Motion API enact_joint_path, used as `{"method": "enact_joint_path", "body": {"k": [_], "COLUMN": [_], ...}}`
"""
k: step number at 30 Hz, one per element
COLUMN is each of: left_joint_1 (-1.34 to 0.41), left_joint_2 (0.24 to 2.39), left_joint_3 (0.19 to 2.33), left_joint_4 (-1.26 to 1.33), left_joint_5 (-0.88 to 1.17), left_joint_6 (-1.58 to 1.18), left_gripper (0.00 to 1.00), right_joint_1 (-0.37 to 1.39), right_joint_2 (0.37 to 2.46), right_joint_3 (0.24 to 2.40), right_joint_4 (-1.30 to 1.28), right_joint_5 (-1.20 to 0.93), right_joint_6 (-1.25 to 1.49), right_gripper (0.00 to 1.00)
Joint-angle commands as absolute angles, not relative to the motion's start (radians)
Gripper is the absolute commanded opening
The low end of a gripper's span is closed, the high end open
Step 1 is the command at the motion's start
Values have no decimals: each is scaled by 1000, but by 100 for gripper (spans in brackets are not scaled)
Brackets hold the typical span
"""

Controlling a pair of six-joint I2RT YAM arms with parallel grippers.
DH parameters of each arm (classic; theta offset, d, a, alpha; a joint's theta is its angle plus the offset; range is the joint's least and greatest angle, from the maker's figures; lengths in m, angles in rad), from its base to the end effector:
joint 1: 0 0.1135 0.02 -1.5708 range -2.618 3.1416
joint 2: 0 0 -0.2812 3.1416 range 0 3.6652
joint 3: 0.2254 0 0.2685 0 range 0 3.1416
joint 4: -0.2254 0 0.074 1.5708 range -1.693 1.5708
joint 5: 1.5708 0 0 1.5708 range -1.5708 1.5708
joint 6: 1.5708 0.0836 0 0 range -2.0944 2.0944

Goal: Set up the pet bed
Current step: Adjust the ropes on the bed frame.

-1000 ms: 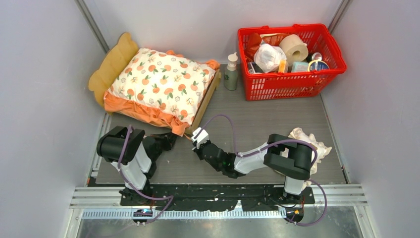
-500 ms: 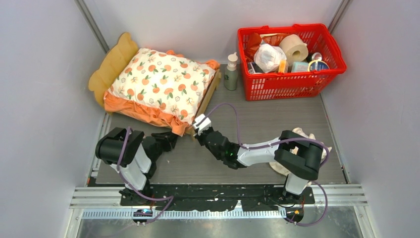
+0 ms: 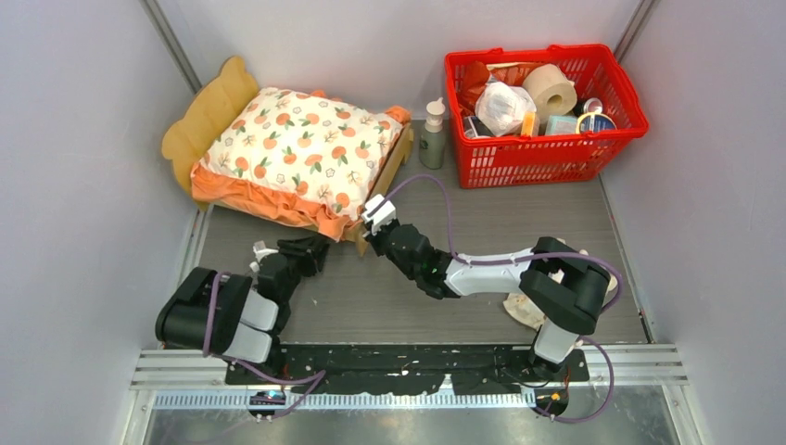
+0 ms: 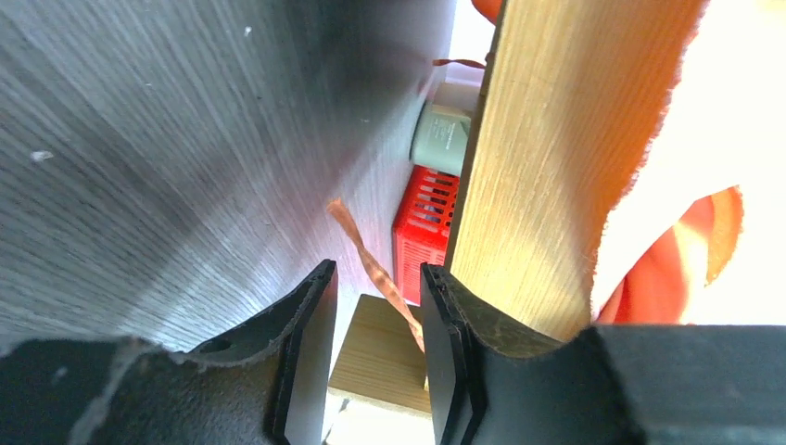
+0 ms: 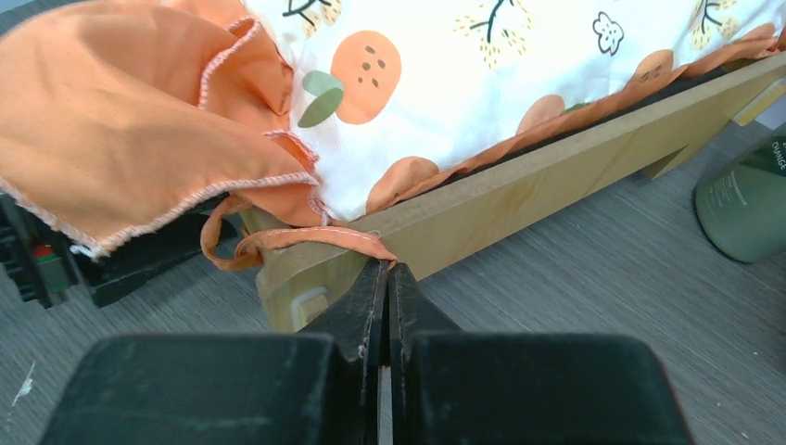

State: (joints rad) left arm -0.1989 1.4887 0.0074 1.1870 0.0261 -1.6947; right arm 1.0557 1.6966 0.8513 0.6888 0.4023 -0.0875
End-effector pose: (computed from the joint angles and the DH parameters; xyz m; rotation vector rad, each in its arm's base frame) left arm 0.2259 -0.0478 0.0927 -1.4070 1.5465 -1.2746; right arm 0.2368 0.3519 0.2130 -0.6717 1.5929 0.3700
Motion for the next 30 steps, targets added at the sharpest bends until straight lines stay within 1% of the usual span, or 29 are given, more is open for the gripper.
{"method": "enact_joint_path", "body": {"k": [1,4,8,11,12,14,15,16,18,20,22,24,26,28,30], "left_joint_1": [-201,-207,-223,-227,-227,-230,-233,-234,-235,-236,-236,-236,-237,-236,-237], "left_joint_2": [1321,1214,1042,846,752,555,438,370,233,138,122,188,328,522,712], "left_joint_3": [-191,-190,-191,-185,-167,-101,-73,-57,-90,-147,-146,-135,-114,-70,-23], "left_joint_4": [1228,1053,856,629,505,198,92,20,-34,-47,-86,-60,21,130,255], "left_joint_5": [-9,-5,17,-24,-41,-99,-143,-178,-206,-206,-219,-212,-181,-123,-37], "left_joint_6": [-1670,-1701,-1731,-1740,-1718,-1627,-1560,-1507,-1487,-1552,-1517,-1500,-1508,-1498,-1474], "left_gripper": [43,42,37,33,33,34,35,38,40,41,39,38,37,36,33], "right_joint_1": [1040,1040,1040,1040,1040,1039,1038,1036,1027,1015,1009,1007,1002,997,995], "right_joint_2": [1664,1663,1670,1669,1667,1665,1668,1671,1677,1683,1686,1690,1695,1696,1697], "right_joint_3": [889,884,876,865,864,866,873,883,893,898,892,888,893,898,903], "right_joint_4": [689,684,686,694,694,694,685,681,671,661,665,674,668,667,670], "right_joint_5": [375,361,347,346,346,351,358,362,369,368,371,377,383,383,383], "right_joint_6": [-72,-54,-38,-33,-32,-26,-27,-27,-17,-4,21,28,38,53,54], "right_gripper": [5,5,5,5,5,5,5,5,5,5,5,5,5,5,5]}}
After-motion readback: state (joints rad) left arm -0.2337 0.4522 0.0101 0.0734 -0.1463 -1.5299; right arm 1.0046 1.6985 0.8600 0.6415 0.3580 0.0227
